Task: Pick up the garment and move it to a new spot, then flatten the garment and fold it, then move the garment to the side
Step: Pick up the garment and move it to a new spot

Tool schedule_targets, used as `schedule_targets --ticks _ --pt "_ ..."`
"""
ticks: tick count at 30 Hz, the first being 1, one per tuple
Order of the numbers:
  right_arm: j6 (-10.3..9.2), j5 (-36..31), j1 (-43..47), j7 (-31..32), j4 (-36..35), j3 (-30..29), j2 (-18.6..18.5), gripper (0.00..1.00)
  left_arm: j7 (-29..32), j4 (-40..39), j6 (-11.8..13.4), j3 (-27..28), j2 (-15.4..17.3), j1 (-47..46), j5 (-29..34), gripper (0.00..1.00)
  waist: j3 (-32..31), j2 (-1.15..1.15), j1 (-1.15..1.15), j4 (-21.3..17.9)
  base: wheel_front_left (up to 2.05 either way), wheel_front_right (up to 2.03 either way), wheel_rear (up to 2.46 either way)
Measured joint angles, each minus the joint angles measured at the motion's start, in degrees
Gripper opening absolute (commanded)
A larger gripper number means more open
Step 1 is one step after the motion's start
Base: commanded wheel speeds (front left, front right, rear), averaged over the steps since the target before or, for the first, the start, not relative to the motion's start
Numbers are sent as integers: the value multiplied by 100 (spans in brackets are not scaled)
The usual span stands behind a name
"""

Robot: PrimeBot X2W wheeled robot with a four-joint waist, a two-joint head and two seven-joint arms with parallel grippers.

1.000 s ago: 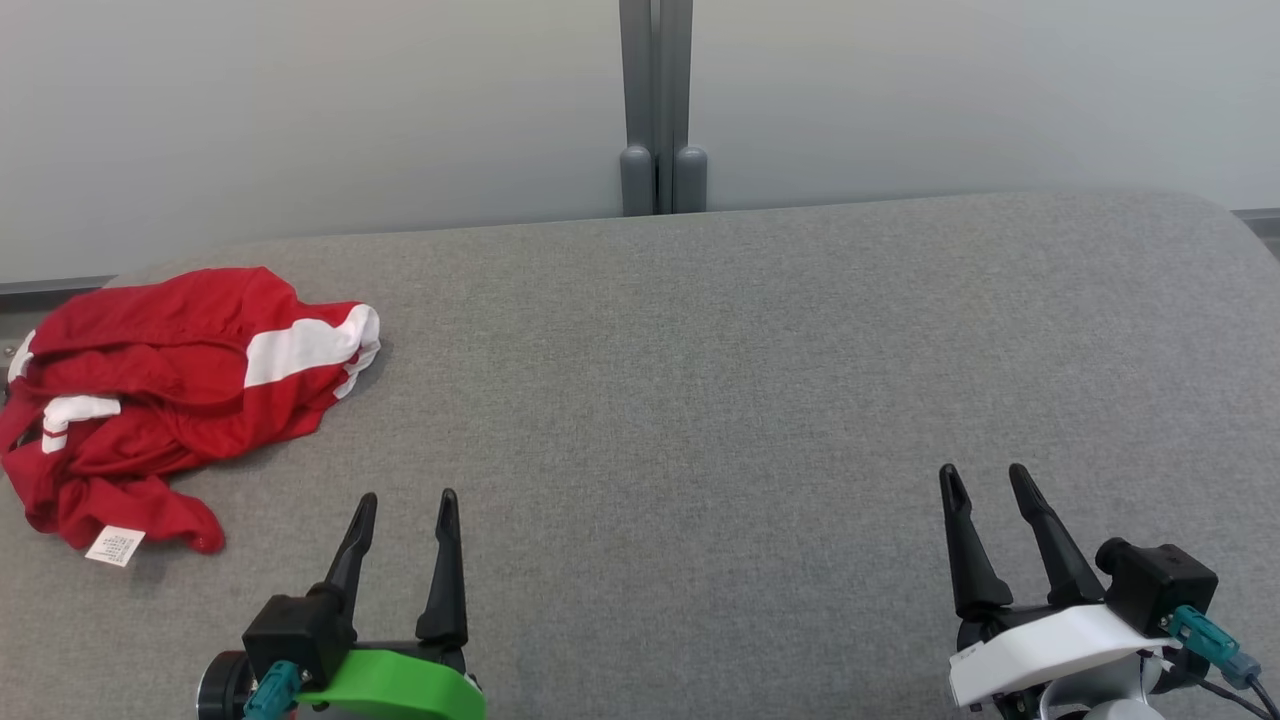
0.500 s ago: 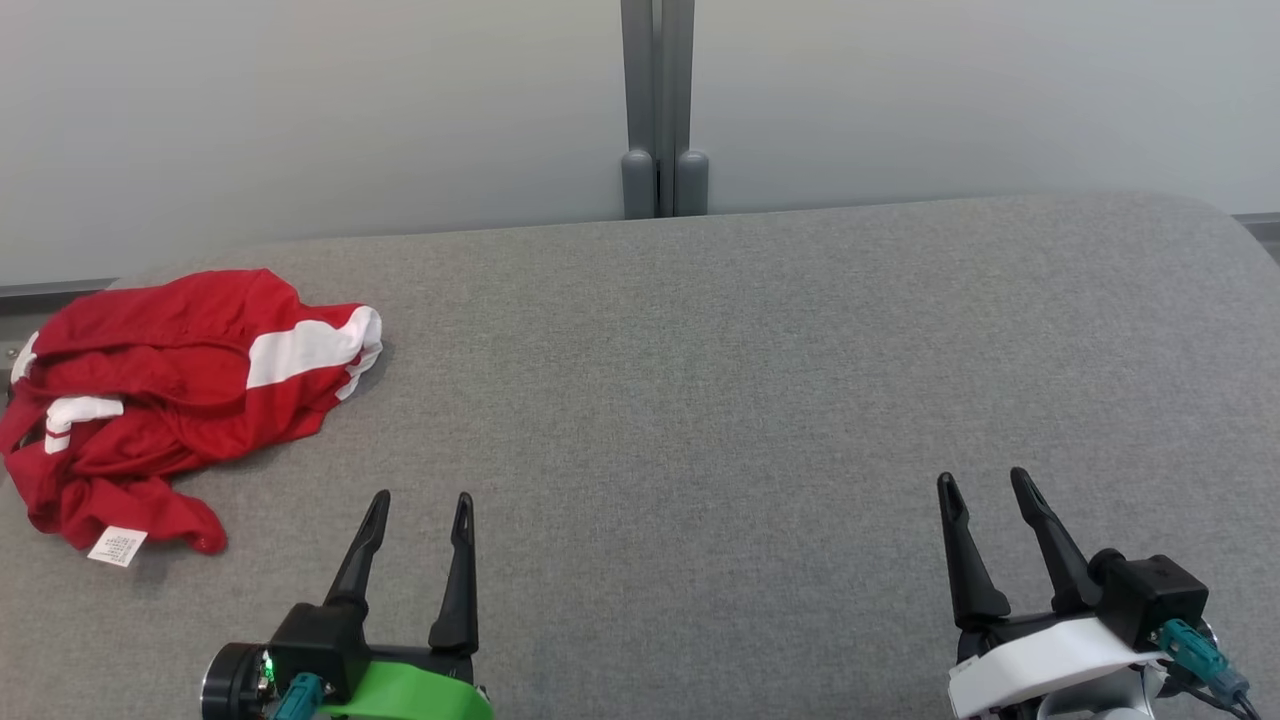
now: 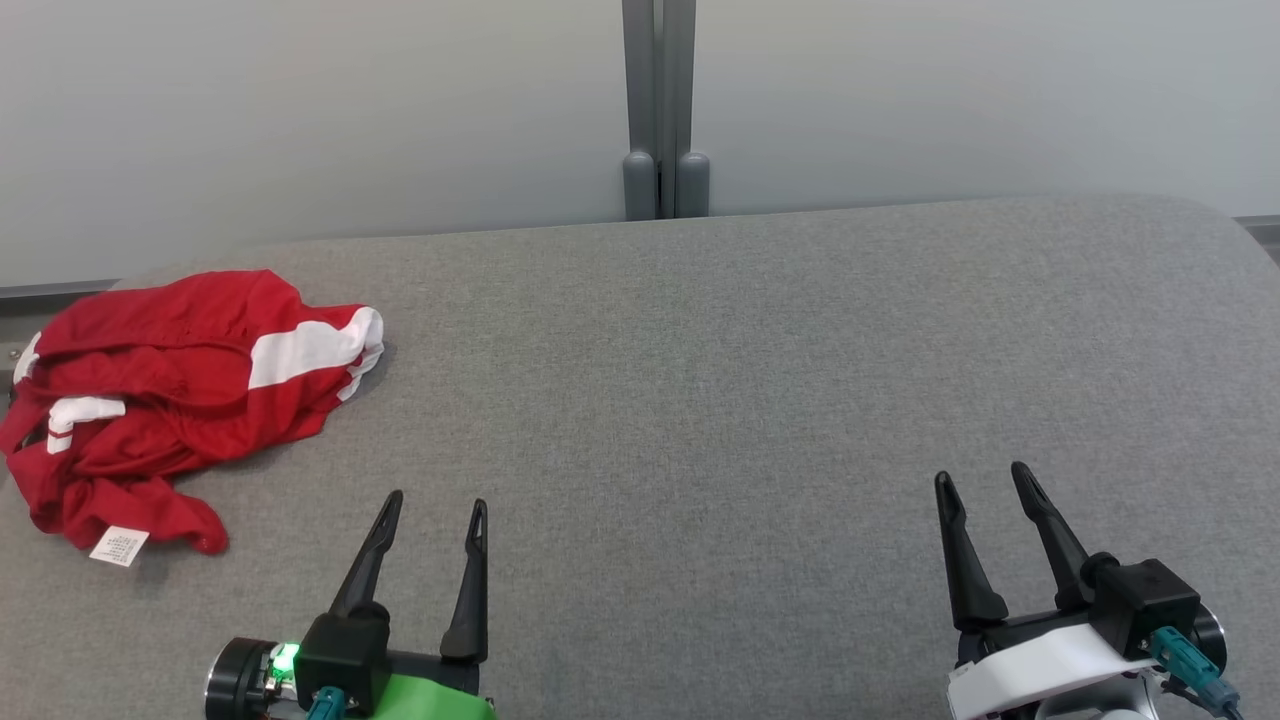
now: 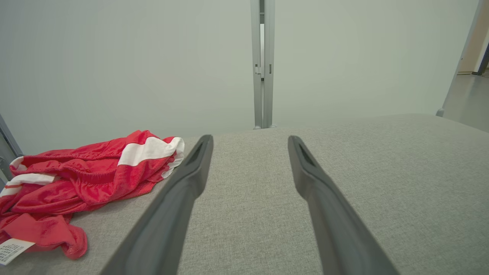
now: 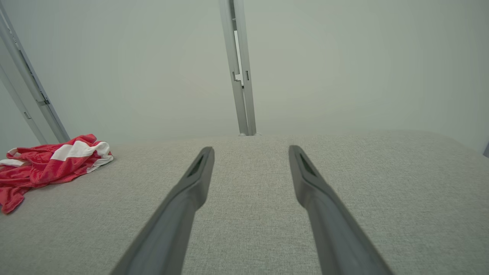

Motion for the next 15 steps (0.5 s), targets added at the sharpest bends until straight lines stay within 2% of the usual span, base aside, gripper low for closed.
schedule_targets --ticks 15 --pt "0 44 3 -3 -53 31 0 100 -12 14 13 7 -3 4 -105 100 14 0 0 -11 0 0 0"
